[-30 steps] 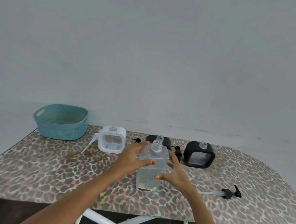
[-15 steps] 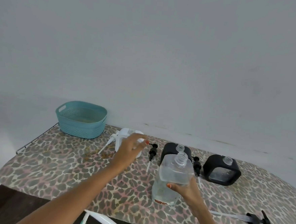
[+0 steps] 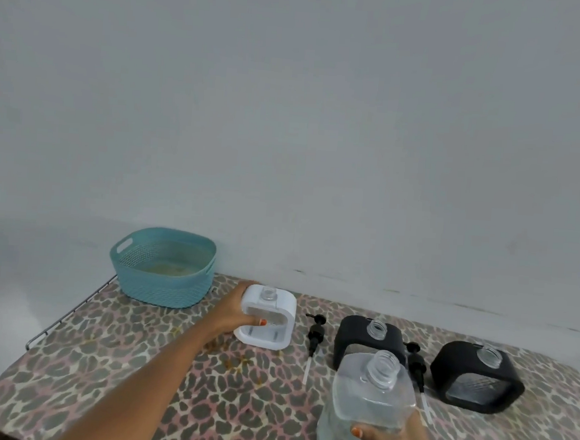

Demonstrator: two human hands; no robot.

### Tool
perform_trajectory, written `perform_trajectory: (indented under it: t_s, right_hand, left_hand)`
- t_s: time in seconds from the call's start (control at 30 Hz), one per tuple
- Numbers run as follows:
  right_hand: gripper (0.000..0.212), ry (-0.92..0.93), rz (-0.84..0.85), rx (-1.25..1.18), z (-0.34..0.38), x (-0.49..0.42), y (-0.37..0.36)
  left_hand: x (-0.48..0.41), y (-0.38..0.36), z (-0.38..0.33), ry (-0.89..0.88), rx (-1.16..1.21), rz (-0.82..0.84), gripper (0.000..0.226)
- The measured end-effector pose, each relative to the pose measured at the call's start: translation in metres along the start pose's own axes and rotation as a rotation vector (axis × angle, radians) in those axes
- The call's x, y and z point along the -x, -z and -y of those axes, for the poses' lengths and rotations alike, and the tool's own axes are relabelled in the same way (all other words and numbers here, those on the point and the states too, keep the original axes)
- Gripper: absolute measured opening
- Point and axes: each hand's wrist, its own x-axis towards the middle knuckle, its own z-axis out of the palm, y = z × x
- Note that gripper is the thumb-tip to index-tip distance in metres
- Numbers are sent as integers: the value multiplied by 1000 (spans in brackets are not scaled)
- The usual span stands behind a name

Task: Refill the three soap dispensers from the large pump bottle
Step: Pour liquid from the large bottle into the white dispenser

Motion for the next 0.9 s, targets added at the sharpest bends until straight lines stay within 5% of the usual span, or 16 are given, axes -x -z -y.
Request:
perform_trajectory:
  t_s: [0.13, 0.4, 0.7, 0.9]
  right_hand:
    - [74, 181, 4, 43, 9, 0, -5]
    - [42, 139, -94, -116, 1, 8, -10]
    - [70, 320, -246, 78, -2, 25, -24]
    - [62, 452, -282, 371, 14, 30, -22]
  left_hand:
    - [10, -1, -3, -32, 31, -85, 61]
    - [66, 2, -10, -40, 117, -143, 50]
    - [140, 6, -27, -121, 130, -152, 51]
    - [169, 10, -32, -208, 97, -88, 54]
